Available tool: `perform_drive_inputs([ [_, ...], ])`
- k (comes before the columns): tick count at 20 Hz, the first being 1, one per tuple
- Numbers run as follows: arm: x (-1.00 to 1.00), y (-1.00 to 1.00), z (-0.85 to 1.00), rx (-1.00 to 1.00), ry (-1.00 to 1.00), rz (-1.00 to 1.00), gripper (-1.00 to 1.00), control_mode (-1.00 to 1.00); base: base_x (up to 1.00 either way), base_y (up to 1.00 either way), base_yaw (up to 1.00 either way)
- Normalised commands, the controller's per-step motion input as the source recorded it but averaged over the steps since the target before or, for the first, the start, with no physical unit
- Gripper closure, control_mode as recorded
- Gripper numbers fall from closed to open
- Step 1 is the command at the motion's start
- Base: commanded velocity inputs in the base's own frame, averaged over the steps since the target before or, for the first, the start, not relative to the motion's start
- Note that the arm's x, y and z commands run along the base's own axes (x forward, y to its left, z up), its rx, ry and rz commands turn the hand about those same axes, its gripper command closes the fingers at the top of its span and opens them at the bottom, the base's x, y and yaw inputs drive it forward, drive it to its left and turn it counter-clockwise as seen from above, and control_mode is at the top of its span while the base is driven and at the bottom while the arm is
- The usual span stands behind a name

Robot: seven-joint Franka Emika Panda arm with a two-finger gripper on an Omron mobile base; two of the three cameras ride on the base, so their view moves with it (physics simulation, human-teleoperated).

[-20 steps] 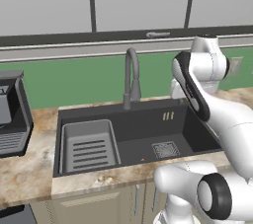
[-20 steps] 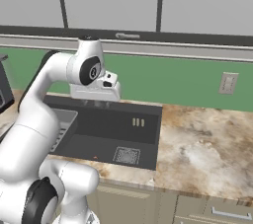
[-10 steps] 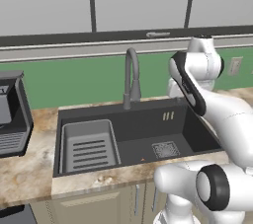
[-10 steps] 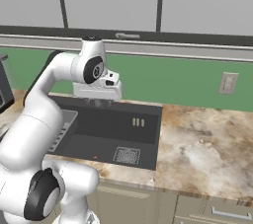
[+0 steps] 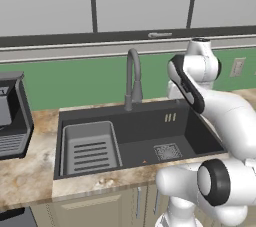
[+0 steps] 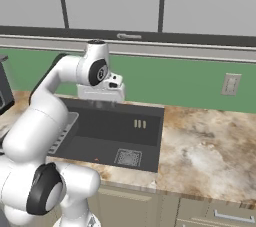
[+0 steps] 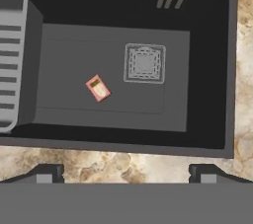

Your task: Pick up the dish brush and bar soap from the sink, and place them back in the cabinet, and close the cabinet doors.

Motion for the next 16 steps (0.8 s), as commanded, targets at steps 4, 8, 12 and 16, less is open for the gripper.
perform_drive_inputs([
  [4, 0.08, 0.00, -0.29, 0.00, 0.00, 0.00, -1.00, -1.00, 0.00, 0.00, 0.00],
  [8, 0.07, 0.00, -0.24, 0.00, 0.00, 0.00, -1.00, -1.00, 0.00, 0.00, 0.00],
  [12, 0.05, 0.00, -0.21, 0.00, 0.00, 0.00, -1.00, -1.00, 0.00, 0.00, 0.00],
  [16, 0.03, 0.00, -0.18, 0.00, 0.00, 0.00, -1.00, -1.00, 0.00, 0.00, 0.00],
])
